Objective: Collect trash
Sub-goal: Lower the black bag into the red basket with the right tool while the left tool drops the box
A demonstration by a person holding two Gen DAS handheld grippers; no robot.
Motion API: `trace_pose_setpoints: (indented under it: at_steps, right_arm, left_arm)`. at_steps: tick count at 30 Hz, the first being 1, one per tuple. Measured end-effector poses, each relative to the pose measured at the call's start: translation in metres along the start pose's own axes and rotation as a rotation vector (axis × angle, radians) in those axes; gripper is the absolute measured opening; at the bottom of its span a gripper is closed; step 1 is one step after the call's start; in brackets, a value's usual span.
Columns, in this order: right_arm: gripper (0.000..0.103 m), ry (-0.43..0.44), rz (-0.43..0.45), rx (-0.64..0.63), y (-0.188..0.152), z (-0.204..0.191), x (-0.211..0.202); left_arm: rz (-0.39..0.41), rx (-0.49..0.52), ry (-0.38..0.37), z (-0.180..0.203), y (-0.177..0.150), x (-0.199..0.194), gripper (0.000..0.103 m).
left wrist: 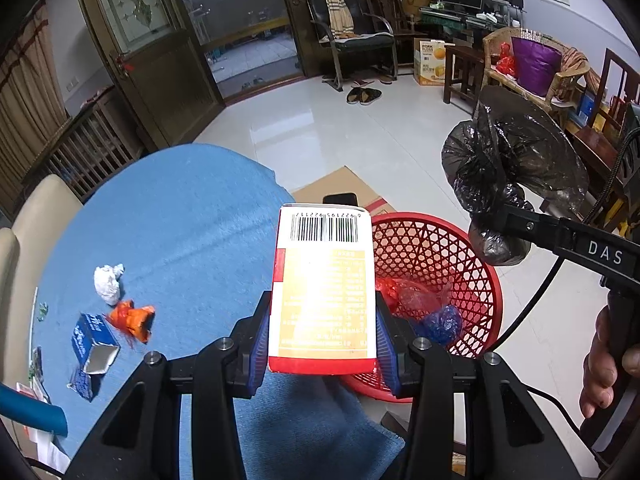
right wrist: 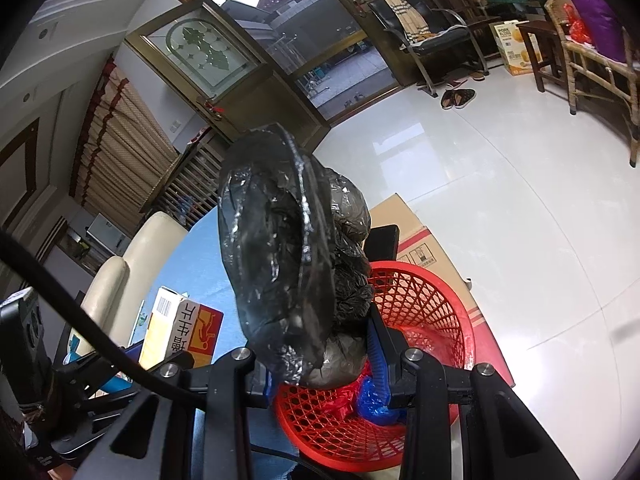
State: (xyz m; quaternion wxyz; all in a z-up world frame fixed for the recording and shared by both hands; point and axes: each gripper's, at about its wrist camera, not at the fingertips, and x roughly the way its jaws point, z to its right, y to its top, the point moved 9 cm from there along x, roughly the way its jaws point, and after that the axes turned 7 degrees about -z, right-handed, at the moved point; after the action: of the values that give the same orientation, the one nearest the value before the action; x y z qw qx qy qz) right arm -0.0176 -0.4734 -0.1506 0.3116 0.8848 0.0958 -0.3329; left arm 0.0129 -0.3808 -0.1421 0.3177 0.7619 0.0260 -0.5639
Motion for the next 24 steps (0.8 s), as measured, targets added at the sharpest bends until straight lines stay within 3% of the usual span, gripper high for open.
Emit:
trace_pose_setpoints:
  at_steps: [13, 15, 16, 17, 24]
  right_arm:
    - [0.041, 0.003, -0.050, 0.053, 0.002, 0.008, 0.016]
    - [0.048, 0.001, -0.061, 0.064, 0.000, 0.012, 0.019]
    - [0.060, 0.005, -0.071, 0.076, 0.000, 0.013, 0.020]
    - [0.065, 0.014, -0.078, 0.091, 0.001, 0.015, 0.021]
    - [0.065, 0.019, -0.053, 0.088, 0.009, 0.012, 0.017]
  left_arm:
    - [-0.044, -0.005, -0.073, 0.012, -0.004, 0.015, 0.048]
    - [-0.047, -0.006, -0.089, 0.013, -0.004, 0.017, 0.052]
    - [-0.049, -0.010, -0.101, 0.013, -0.004, 0.016, 0.057]
    - [-0.046, -0.013, -0.109, 0.012, -0.004, 0.016, 0.058]
    - [-0.042, -0.055, -0.093, -0.007, -0.012, 0.013, 0.058]
